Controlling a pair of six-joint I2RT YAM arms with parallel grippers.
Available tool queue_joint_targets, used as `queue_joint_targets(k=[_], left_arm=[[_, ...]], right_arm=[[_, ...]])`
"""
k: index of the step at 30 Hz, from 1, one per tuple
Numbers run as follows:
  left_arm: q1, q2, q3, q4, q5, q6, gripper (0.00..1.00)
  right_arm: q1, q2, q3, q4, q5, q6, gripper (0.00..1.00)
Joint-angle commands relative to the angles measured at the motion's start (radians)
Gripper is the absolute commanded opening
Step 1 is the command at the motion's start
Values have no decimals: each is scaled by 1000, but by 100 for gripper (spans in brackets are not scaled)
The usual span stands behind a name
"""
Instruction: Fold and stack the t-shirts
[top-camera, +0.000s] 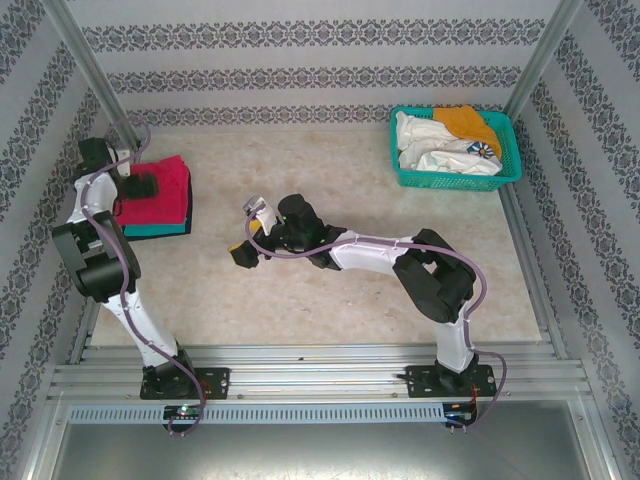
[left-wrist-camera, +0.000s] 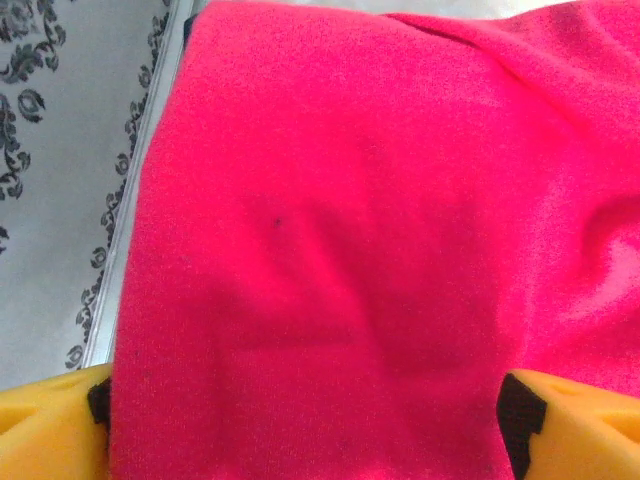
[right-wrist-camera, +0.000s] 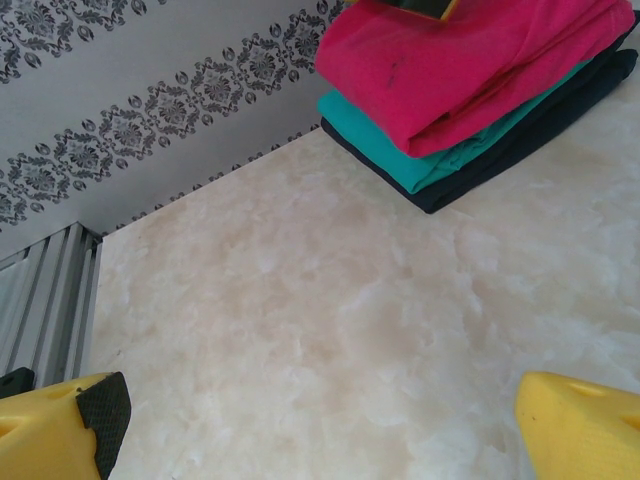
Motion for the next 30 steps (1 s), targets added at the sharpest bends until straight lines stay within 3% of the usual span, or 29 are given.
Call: queue_joint_targets(k=[1,7,13,21,25,30], left_arm=[[-7,-101,-52,88,-31,-85,100],[-71,-165,-113,204,-48,-111,100],[-73,-37,-54,181,6,-115,100],[-61,63,-42,159,-12,-190,100],[-62,26,-73,193,24,-224,100],[-77,-130,-168,280,28,-267,100]], right_arm=[[1,12,-7,11,-12,18,98],[2,10,-16,17,-11,21,98],[1,-4,-45,22,-1,21,98],[-11,-10,-62,25,0,27,98],[-25,-33,-79,29,12,31,98],[-51,-121,-155,37,72,35,98]])
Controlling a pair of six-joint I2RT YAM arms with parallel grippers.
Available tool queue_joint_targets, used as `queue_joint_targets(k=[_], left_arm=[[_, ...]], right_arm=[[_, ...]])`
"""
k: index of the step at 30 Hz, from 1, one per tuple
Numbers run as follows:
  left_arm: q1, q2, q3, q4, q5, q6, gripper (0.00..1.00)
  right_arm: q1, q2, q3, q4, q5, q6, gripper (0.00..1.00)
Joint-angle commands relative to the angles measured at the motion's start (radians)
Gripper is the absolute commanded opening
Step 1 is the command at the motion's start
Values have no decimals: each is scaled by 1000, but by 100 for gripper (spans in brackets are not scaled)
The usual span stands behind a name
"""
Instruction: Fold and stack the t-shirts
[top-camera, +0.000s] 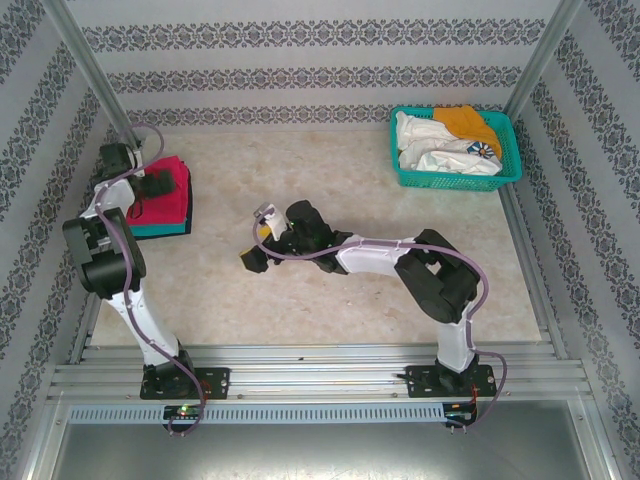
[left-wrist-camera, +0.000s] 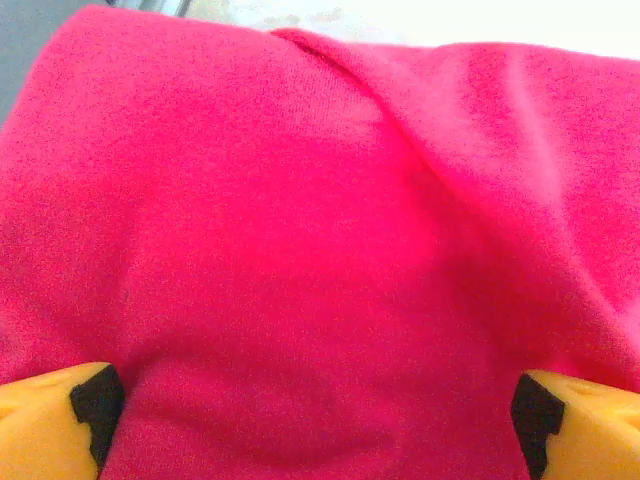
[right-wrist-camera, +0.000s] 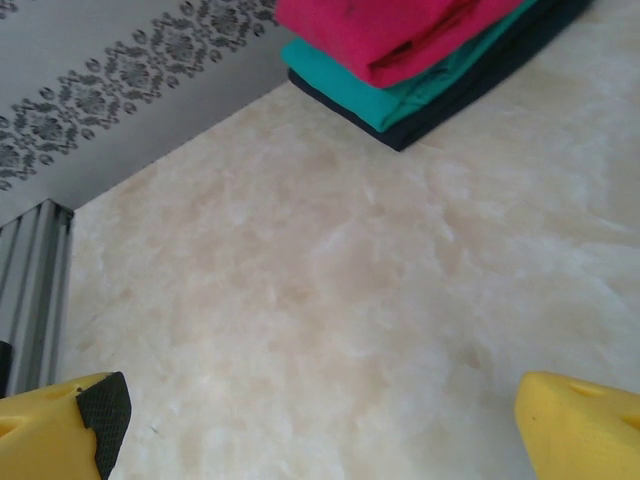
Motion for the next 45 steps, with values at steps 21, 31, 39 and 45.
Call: queue_joint_targets(k=[21,31,39,45], left_arm=[[-441,-966,-1109,605,-236,-1,100],[-416,-689,-1164,1013,-184,35,100],[-386,-445,-1101,1203,-185,13,100],[-392,-372,-1102,1273,-216,16,100]], right_arm=[[-488,-856,-664,-88,692,-93,98],[-769,-762,-816,209,675,-173,98],[-859,-524,-860,511,529,-109,98],[-823,-433,-785,475,510,-161,98]])
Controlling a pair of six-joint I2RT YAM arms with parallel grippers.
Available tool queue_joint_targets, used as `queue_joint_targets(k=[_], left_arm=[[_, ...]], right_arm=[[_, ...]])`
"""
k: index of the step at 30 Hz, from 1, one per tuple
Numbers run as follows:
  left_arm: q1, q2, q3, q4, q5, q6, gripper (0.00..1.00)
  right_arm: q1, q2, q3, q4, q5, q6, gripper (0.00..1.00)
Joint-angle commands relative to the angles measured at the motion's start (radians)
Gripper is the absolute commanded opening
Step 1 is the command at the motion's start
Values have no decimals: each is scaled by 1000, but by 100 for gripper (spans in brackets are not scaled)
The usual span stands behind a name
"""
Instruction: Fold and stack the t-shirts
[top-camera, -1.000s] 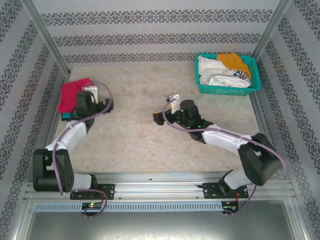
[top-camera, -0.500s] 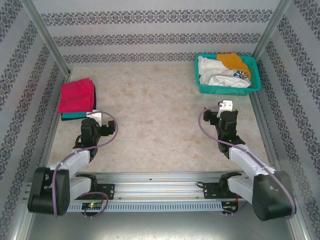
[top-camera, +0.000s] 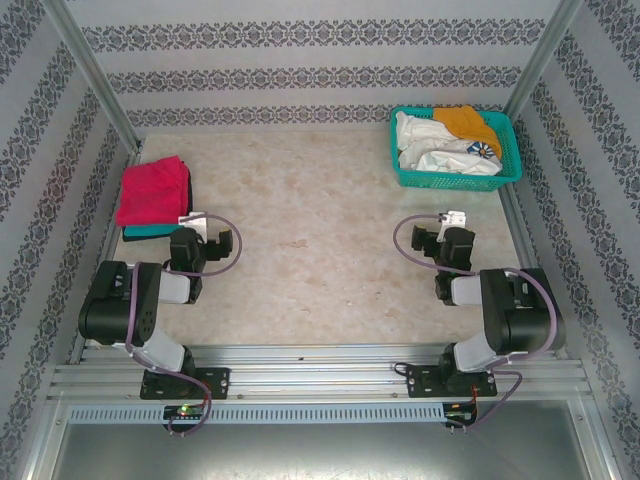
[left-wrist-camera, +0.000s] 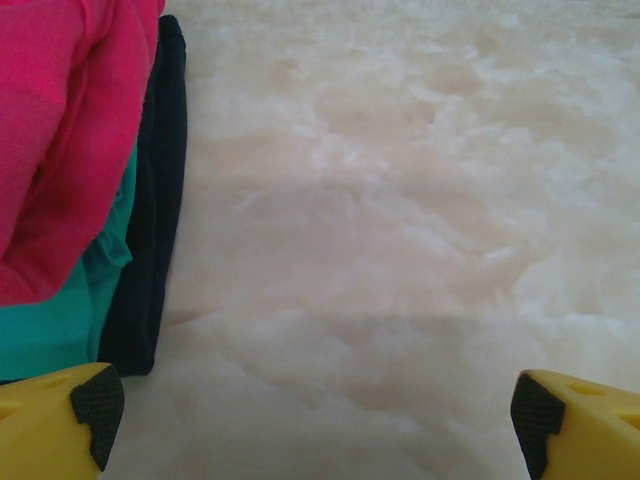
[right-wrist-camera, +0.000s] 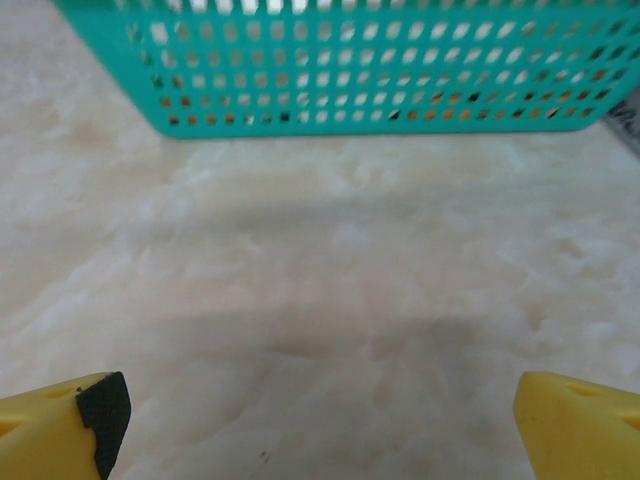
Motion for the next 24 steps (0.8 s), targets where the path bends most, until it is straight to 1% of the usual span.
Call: queue_joint_targets(k=[1,2,3,5,7,11,15,24], left_arm=[[0,-8,20,60,-20,5,100],[0,-8,20,61,-19,6,100],[1,4,11,102,-21,8,100],[0,-5,15,75,-26,4,100],[1,1,10,96,-22,5,100],[0,-1,15,84,-17,8,100],[0,0,35,43,52,34,100],[1,0,33,47,45,31,100]], right_arm=[[13,2,43,90,-35,-20,98],[14,-1,45,74,-35,-21,98],[13,-11,52,48,-35,-20,98],[14,-2,48,74,-36,-24,98],[15,-6,51,62,-32,-25,98],[25,-3,52,61,-15,-31,98],[27,-4,52,59,-13,-32,98],[27,-5,54,57,-11,-32,98]])
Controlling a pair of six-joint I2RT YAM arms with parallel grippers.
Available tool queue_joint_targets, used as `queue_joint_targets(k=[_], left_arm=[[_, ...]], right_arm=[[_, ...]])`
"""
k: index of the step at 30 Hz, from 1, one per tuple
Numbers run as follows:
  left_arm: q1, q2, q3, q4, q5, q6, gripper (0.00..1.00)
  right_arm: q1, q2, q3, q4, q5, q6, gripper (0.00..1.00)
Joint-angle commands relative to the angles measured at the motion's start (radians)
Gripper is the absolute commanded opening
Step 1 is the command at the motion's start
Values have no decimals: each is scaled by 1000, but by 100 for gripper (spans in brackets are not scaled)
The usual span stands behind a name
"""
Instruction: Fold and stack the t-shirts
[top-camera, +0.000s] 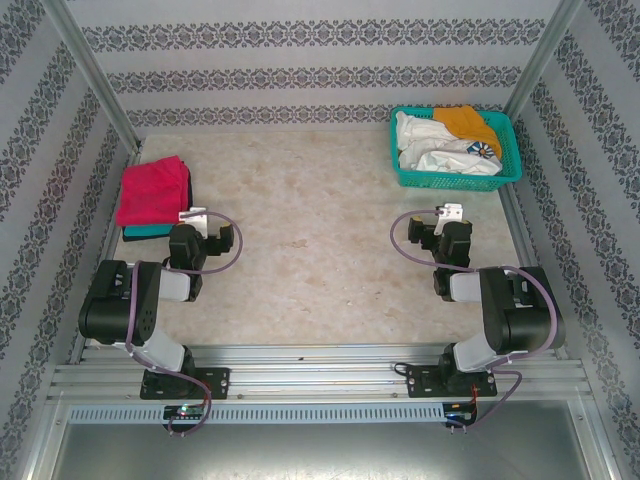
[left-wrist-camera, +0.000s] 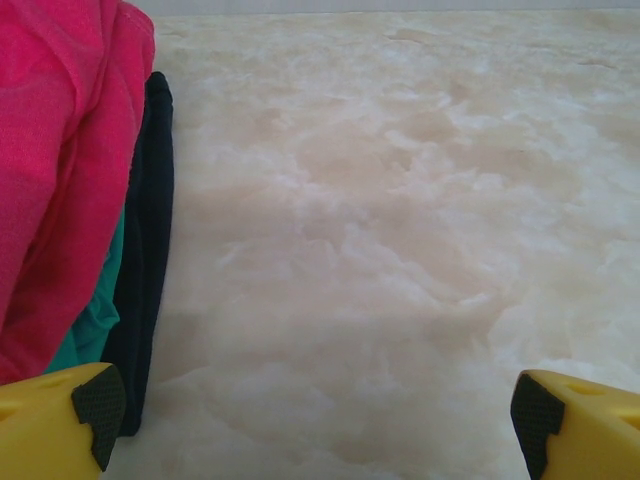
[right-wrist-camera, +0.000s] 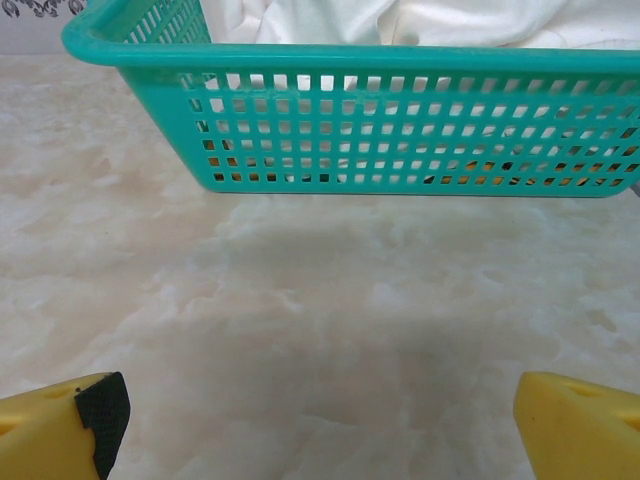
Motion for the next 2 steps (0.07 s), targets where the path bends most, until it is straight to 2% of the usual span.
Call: queue_joint_targets(k=[1,2], left_arm=[[1,-2,9,22,14,15,100],[0,0,8,30,20,17,100]], right_arm=[[13,-5,18,24,5,-9,98],[13,-4,18,24,4,-10,98]])
